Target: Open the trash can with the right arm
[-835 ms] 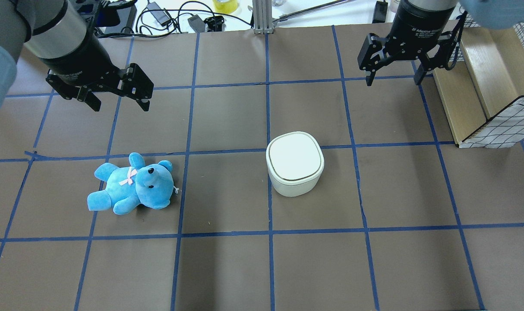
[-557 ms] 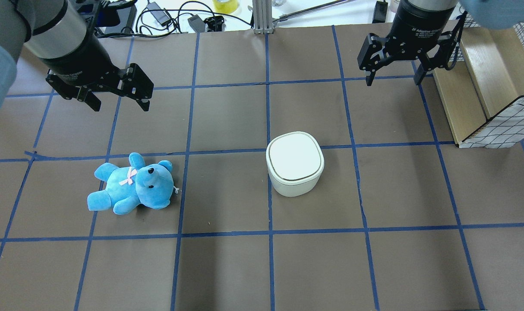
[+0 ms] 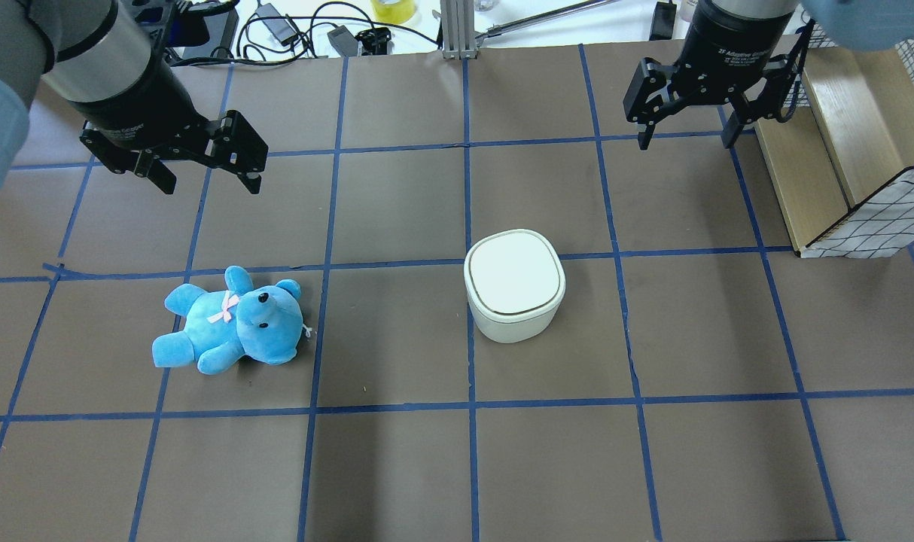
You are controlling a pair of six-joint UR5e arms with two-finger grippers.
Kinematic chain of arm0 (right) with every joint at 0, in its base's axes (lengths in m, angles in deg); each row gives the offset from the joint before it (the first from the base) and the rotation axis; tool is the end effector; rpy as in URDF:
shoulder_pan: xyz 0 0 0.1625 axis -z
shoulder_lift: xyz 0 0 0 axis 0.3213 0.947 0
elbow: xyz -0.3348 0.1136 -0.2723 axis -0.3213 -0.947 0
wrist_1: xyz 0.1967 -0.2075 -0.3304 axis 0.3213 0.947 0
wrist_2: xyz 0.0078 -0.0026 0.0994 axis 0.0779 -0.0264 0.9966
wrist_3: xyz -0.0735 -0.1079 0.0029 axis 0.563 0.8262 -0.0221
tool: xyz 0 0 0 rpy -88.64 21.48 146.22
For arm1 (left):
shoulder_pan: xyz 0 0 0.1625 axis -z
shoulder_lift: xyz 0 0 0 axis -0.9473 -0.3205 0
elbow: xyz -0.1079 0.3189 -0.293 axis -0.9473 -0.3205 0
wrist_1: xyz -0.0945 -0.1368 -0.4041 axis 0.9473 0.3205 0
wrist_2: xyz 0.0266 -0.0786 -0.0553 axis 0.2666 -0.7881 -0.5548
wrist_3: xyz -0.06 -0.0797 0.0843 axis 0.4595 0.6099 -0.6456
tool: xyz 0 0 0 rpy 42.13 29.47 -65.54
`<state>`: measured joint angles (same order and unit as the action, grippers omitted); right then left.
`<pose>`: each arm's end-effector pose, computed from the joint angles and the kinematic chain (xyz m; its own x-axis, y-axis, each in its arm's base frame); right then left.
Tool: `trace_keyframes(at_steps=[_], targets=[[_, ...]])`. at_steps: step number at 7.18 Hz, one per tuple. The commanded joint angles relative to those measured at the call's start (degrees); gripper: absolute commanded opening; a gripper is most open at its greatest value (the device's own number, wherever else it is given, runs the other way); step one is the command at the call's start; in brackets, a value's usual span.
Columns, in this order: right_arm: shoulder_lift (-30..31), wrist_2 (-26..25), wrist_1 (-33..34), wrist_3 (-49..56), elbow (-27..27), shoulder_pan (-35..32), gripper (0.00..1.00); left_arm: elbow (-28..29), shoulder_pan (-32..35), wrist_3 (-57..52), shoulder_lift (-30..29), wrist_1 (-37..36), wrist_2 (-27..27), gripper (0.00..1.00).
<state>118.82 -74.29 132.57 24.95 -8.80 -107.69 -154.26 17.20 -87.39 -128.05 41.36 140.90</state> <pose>0.1230 -0.5744 0.4660 -0.9993 0.0373 -0.0005 0.0371 0.9954 0.0888 -0.1203 -0.5017 0.4932 -0.9991 0.0415 -0.0033 0.0416 0.9981 -0.0458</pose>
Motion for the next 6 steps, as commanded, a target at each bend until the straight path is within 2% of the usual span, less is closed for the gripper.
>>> trace_keyframes(at_steps=[1,3,4,6], targets=[[0.3,0.4,0.0,-0.1,0.0,-0.1,1.00,0.0,0.0,0.0,0.0,0.0,0.0,1.00],[0.4,0.7,0.0,-0.5,0.1,-0.2,1.00,0.0,0.0,0.0,0.0,0.0,0.0,1.00],[0.4,0.7,0.1,-4.2,0.1,-0.5,1.00,0.0,0.0,0.0,0.0,0.0,0.0,1.00],[0.0,0.7,1.9,-12.8,0.1,-6.7,1.00,0.0,0.0,0.0,0.0,0.0,-0.1,1.00]])
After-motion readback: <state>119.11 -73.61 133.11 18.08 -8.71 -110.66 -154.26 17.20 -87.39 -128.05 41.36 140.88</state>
